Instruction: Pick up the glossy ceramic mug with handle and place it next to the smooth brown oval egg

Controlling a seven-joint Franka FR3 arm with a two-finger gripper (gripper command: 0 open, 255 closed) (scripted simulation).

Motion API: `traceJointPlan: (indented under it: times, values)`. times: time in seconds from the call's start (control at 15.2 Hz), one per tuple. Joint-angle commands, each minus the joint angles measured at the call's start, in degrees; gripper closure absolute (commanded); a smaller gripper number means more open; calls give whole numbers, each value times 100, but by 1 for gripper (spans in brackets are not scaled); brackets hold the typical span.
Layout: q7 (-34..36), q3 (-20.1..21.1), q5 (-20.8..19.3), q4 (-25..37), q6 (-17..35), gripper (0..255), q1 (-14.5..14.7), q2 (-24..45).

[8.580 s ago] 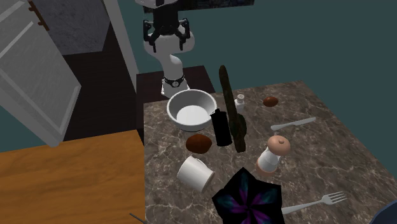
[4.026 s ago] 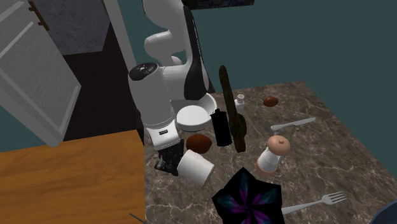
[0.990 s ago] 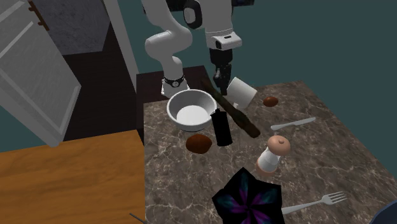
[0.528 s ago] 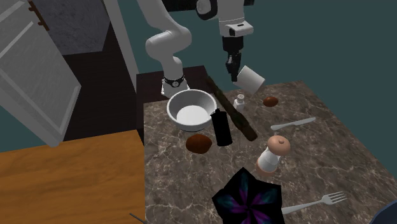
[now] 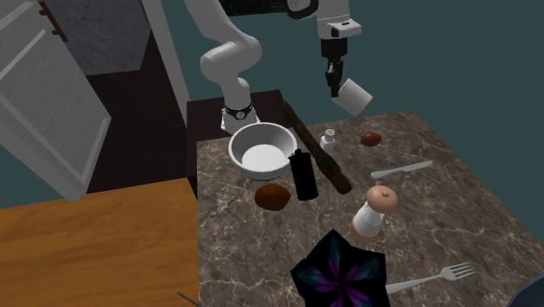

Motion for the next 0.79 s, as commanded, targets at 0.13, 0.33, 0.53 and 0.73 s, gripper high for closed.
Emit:
traceJointPlan:
  times: [0.13, 0.33, 0.53, 0.73]
  values:
    - [102, 112, 30, -210, 312, 255, 14, 104]
    - [145, 173, 40, -384, 581, 255, 8, 201]
    - [193, 239, 44, -548, 860, 255, -5, 318]
    - [246, 312, 42, -701, 1148, 255, -26, 455]
